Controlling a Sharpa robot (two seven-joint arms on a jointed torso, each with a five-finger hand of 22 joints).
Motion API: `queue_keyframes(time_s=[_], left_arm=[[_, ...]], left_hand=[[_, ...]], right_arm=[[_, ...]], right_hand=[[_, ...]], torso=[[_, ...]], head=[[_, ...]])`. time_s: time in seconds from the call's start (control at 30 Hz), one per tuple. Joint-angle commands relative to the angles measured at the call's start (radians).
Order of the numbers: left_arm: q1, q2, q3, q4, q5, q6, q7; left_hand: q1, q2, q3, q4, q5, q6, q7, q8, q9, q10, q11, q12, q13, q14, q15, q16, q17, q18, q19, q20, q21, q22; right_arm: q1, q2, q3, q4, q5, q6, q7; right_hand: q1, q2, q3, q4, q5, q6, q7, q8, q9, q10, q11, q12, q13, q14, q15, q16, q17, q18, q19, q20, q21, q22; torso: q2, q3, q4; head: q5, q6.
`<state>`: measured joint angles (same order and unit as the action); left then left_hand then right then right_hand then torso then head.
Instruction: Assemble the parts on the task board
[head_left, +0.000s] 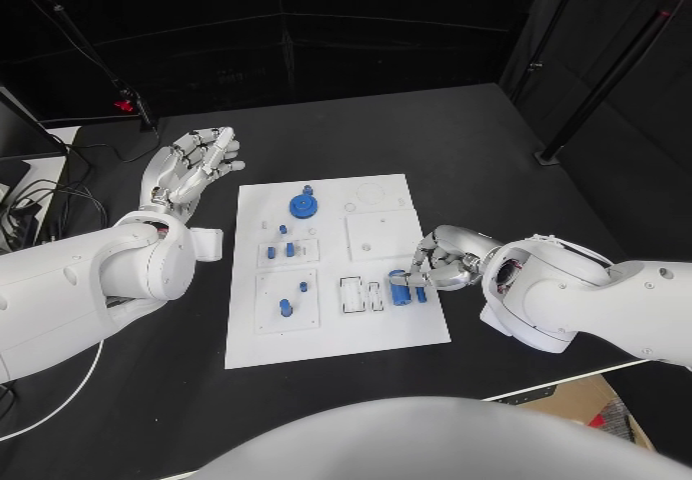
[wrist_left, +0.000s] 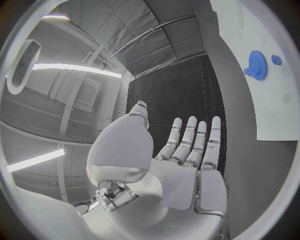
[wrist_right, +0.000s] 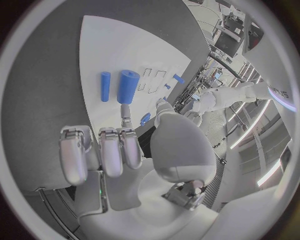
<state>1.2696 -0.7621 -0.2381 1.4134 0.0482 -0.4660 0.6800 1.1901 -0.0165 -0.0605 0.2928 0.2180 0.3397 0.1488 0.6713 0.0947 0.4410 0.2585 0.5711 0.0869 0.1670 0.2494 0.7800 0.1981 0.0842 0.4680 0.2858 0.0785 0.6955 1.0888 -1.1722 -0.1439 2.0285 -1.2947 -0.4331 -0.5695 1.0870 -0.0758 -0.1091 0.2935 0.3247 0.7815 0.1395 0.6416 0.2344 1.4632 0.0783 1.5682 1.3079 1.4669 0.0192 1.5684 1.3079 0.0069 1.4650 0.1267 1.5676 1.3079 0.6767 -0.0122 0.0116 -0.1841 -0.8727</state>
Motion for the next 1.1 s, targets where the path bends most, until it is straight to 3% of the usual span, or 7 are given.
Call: queue_keyframes(time_s=[0.03,0.33,0.7,1.1], left_arm=[[0.001,-0.002,0.001,0.001,0.002,0.007,0.165],[0.001,-0.003,0.001,0.001,0.002,0.011,0.164],[0.001,-0.007,0.001,0.006,0.002,0.015,0.163],[0.001,-0.009,0.001,0.008,0.002,0.017,0.162]], left_hand=[[0.004,0.008,-0.002,0.0,0.006,-0.002,0.145,0.004,-0.001,0.001,-0.002,0.006,-0.001,-0.005,-0.001,0.005,-0.001,0.001,0.0,0.003,-0.002,0.0],[0.004,0.009,-0.002,0.0,0.006,-0.003,0.145,0.004,-0.001,0.001,-0.002,0.006,-0.002,-0.006,-0.001,0.006,-0.002,0.001,-0.001,0.003,-0.002,-0.002],[0.005,0.009,-0.002,0.0,0.007,-0.003,0.145,0.004,-0.002,0.0,-0.002,0.007,-0.002,-0.006,-0.001,0.006,-0.002,0.001,-0.002,0.003,-0.003,-0.003],[0.005,0.01,-0.002,0.0,0.007,-0.003,0.145,0.005,-0.002,0.0,-0.002,0.007,-0.003,-0.007,-0.001,0.007,-0.003,0.001,-0.004,0.003,-0.003,-0.005]], right_arm=[[-0.006,0.016,0.0,-0.007,-0.104,0.045,-0.068],[-0.017,0.059,0.0,-0.032,-0.142,0.08,-0.093],[-0.019,0.099,0.0,-0.064,-0.178,0.121,-0.122],[-0.023,0.152,0.0,-0.109,-0.188,0.131,-0.119]], right_hand=[[0.009,0.001,0.005,-0.001,0.0,0.006,-0.004,0.006,0.003,0.108,-0.008,0.003,0.263,0.104,-0.009,0.002,0.263,-0.007,0.106,-0.007,0.003,0.263],[0.006,0.008,0.004,0.0,-0.009,0.01,-0.006,0.011,0.007,0.108,-0.009,0.003,0.263,0.104,-0.01,0.002,0.263,-0.007,0.106,-0.008,0.003,0.263],[-0.009,0.032,0.002,0.0,-0.021,0.018,-0.01,0.019,0.014,0.108,-0.014,0.003,0.263,0.104,-0.013,0.002,0.263,-0.007,0.106,-0.011,0.003,0.263],[-0.026,0.046,-0.005,0.0,-0.031,0.016,-0.012,0.019,0.017,0.108,-0.015,0.003,0.263,0.104,-0.015,0.002,0.263,-0.007,0.106,-0.012,0.003,0.263]], torso=[[-0.001,0.0005,0.0009],[0.0,0.0005,0.0002],[0.0,0.0004,0.0009],[-0.001,0.0001,0.0009]], head=[[0.003,0.0],[0.008,0.0],[0.012,0.0],[0.017,0.0]])
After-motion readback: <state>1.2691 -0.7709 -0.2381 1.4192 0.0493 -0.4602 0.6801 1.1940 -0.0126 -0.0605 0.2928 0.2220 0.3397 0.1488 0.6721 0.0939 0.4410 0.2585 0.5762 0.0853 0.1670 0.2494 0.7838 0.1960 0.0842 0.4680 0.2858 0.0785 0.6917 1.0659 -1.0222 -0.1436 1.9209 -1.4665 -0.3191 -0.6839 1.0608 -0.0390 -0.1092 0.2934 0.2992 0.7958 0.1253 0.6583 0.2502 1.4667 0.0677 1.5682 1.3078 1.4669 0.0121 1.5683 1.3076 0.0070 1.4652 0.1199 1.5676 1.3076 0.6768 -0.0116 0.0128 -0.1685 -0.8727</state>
